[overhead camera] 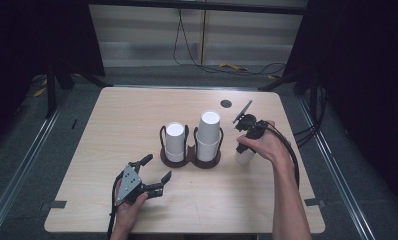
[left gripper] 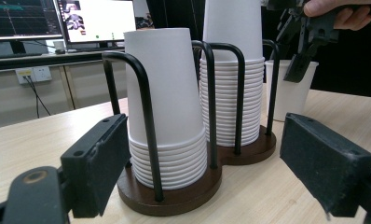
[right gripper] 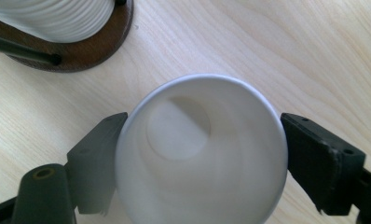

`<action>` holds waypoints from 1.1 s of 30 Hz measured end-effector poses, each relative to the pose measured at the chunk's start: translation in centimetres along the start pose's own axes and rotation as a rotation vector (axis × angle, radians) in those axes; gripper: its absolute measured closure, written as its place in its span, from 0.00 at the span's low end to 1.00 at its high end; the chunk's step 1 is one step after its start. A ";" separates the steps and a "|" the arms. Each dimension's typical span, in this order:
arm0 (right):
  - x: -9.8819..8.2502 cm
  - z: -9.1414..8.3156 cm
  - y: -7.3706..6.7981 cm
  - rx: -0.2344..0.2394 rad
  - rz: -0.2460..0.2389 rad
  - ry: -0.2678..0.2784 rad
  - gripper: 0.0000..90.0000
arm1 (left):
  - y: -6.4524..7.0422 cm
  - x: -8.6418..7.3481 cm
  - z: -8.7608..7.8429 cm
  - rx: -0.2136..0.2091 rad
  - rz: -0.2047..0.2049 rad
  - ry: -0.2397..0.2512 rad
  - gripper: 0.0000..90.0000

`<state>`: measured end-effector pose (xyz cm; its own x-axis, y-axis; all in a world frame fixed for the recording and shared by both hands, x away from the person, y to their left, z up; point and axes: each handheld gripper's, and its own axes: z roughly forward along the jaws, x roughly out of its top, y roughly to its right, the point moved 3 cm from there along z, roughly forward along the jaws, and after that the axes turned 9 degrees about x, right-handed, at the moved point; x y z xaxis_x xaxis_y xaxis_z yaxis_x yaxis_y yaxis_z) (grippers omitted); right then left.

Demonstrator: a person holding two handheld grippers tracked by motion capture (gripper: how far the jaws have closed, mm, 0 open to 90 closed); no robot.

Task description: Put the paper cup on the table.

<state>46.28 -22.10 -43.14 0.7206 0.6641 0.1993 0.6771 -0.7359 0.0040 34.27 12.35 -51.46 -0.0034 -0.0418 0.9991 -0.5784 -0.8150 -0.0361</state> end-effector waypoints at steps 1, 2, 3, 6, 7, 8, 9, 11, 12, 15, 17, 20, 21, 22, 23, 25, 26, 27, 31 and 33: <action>-0.1 0.1 0.1 0.010 0.002 0.011 0.18 | 0.0 0.0 0.0 0.000 0.000 0.001 0.18; -0.1 0.1 0.1 0.010 0.002 0.011 0.18 | 0.0 0.0 0.0 0.000 0.000 0.001 0.18; -0.2 0.3 0.1 0.019 0.007 0.024 0.18 | 0.0 0.0 0.0 -0.001 0.000 0.001 0.18; -0.3 0.3 0.1 0.026 0.017 0.044 0.17 | 0.0 0.0 0.0 0.002 0.005 -0.002 0.18; -0.4 0.4 0.1 0.031 0.022 0.054 0.17 | 0.0 0.0 0.0 0.003 0.005 -0.002 0.18; -0.5 0.4 0.2 0.032 0.021 0.064 0.17 | 0.0 0.0 0.0 0.002 0.002 0.001 0.18; -0.7 0.4 0.2 0.041 0.041 0.103 0.17 | 0.1 0.0 0.0 -0.001 0.002 -0.001 0.18; -0.7 0.4 0.3 0.047 0.046 0.127 0.17 | 0.0 0.0 0.0 0.000 0.003 -0.001 0.18; -0.8 0.4 0.3 0.055 0.051 0.139 0.17 | 0.1 0.0 0.0 -0.002 0.002 -0.001 0.18; -1.0 0.1 0.3 0.067 0.065 0.188 0.17 | 0.1 0.0 0.0 -0.002 0.002 -0.001 0.18; -1.1 -0.1 0.2 0.065 0.066 0.213 0.17 | 0.1 0.0 0.0 -0.003 0.003 -0.001 0.18; -1.1 -0.2 0.1 0.055 0.068 0.230 0.17 | 0.0 0.0 0.0 0.000 0.004 -0.001 0.18; -1.0 -0.4 0.1 0.049 0.064 0.243 0.18 | 0.0 0.0 0.0 0.001 0.004 -0.001 0.18; -1.1 -0.6 0.1 0.041 0.070 0.278 0.17 | 0.0 0.0 0.0 0.001 0.003 -0.001 0.18; -1.1 -0.6 0.1 0.041 0.070 0.278 0.17 | 0.0 0.0 0.0 0.001 0.003 -0.001 0.18; -1.5 -0.7 0.1 0.034 0.086 0.324 0.18 | 0.0 0.0 0.0 0.000 0.001 -0.001 0.18; -1.5 -0.7 0.1 0.034 0.086 0.324 0.18 | 0.0 0.0 0.0 0.000 0.001 -0.001 0.18; -1.8 -0.8 0.1 0.046 0.098 0.366 0.18 | 0.0 0.0 0.0 0.003 0.000 -0.002 0.18; -1.9 -1.4 -0.1 0.020 0.088 0.419 0.18 | 0.0 0.0 0.0 0.005 -0.004 -0.002 0.18; -1.9 -1.7 -0.3 0.014 0.091 0.458 0.17 | -0.1 0.0 0.0 0.010 -0.005 -0.001 0.18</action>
<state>44.45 -23.43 -41.82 0.6392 0.4682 0.6102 0.6184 -0.7845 -0.0459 34.32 12.43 -51.47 0.0006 -0.0382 0.9993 -0.5700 -0.8211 -0.0310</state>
